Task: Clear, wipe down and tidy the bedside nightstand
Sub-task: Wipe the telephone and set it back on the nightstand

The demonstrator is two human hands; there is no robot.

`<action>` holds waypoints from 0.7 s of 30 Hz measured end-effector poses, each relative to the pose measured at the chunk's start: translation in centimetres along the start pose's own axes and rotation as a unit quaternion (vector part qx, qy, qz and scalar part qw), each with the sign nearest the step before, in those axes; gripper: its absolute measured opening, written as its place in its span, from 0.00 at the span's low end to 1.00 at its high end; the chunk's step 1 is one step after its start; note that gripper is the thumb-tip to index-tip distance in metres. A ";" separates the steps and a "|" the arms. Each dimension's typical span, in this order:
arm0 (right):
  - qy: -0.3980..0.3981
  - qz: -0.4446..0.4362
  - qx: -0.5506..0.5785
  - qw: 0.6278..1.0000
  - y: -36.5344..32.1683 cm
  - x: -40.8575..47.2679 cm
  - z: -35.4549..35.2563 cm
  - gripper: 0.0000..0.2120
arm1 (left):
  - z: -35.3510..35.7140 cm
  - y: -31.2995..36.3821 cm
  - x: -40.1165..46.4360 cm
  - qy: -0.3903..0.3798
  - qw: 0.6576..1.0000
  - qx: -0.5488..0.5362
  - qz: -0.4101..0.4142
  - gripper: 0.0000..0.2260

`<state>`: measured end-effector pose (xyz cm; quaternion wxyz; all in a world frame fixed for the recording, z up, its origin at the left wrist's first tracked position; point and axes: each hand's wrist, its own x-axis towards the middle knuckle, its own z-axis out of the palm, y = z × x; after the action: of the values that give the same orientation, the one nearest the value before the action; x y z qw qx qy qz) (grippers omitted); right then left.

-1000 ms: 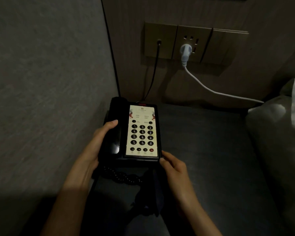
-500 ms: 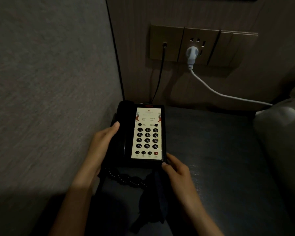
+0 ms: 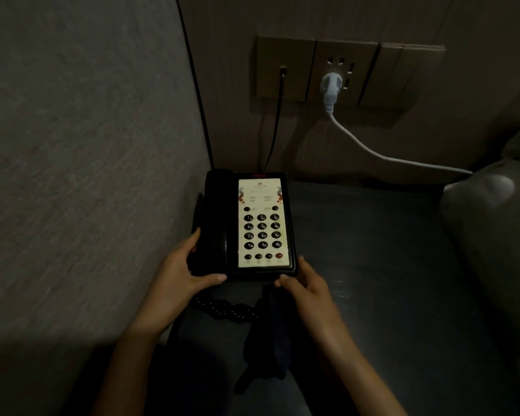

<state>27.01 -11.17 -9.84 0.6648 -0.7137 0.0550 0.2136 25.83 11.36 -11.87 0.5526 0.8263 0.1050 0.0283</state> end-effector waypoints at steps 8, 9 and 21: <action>0.086 -0.003 0.053 0.995 0.8 -0.5 0.9 0.20 | 0.2 0.0 0.0 0.020 0.999 0.025 0.003 0.46; 0.073 -0.004 0.065 0.995 0.6 -0.5 0.9 0.20 | 0.2 0.0 0.1 0.020 0.999 0.031 0.009 0.45; -0.058 0.015 0.133 0.989 0.1 0.3 0.3 0.29 | 0.2 0.1 1.1 0.054 0.997 0.044 0.045 0.38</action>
<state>27.14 -10.81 -10.01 0.7524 -0.6048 0.0548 0.2549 26.97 11.34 -11.96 0.5074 0.8510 0.0983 0.0930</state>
